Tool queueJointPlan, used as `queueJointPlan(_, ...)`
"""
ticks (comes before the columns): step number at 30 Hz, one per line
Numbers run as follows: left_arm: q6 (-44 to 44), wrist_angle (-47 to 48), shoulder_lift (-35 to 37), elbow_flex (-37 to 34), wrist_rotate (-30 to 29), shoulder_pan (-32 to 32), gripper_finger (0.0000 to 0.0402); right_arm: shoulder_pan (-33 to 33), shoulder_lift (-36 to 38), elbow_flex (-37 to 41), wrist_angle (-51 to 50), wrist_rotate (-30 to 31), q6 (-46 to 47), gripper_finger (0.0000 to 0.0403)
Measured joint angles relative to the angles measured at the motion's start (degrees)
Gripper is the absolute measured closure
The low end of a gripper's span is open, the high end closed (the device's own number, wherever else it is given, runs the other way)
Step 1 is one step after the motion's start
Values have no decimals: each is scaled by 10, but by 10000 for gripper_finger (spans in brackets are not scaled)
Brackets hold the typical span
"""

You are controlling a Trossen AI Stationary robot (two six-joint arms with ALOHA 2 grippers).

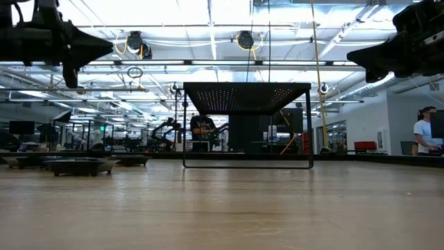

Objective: Pick & Place Mini shaped plates
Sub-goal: Put the square plate on the shelf

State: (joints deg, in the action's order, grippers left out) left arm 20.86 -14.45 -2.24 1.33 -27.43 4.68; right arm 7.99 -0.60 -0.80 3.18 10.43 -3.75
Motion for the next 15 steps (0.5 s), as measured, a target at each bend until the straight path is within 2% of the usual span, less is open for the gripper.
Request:
queueJointPlan(4,17,3,-1,4,-7,-12,326,0,0,0,0,0,0,403)
queueJointPlan(10,61,4,-36,4,-39,-38,243,0,0,0,0,0,0,403)
queueJointPlan(15,137,96,-107,60,-42,-77,212,0,0,0,0,0,0,403)
